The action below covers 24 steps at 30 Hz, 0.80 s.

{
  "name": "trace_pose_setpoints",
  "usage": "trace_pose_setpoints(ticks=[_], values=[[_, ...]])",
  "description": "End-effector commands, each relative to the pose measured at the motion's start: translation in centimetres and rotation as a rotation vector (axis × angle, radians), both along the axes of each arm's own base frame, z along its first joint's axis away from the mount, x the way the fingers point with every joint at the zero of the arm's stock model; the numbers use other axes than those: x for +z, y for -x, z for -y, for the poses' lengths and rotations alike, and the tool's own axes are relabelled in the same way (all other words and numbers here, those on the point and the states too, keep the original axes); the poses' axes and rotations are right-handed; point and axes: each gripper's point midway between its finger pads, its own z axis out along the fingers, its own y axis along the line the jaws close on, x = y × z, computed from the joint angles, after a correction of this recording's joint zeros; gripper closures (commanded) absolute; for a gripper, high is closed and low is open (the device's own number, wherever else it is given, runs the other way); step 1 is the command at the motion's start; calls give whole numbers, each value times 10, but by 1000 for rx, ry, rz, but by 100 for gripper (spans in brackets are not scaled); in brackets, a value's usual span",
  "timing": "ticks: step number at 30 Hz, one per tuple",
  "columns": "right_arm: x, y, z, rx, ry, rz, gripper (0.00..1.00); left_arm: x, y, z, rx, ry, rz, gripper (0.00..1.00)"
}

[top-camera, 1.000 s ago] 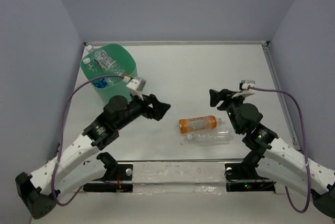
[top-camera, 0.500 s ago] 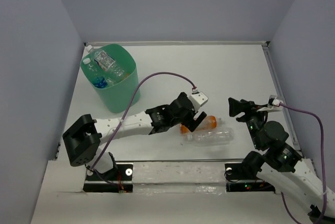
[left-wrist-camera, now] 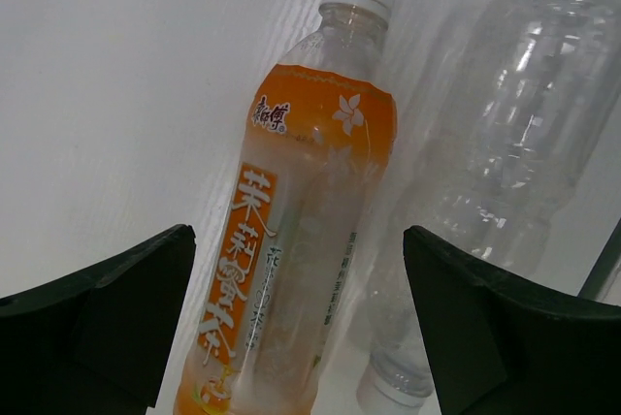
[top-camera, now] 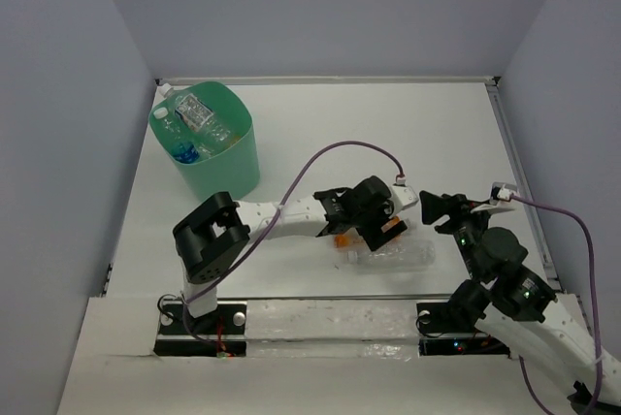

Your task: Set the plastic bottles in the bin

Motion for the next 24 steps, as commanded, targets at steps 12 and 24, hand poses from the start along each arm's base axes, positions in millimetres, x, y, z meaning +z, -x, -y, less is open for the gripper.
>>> trace_pose_setpoints(ticks=[12, 24], values=[[-7, 2, -9, 45, -24, -13, 30, -7, -14, 23, -30, -32, 62, 3], [-4, 7, -12, 86, -13, 5, 26, 31, -56, 3, 139, 82, 156, 45]])
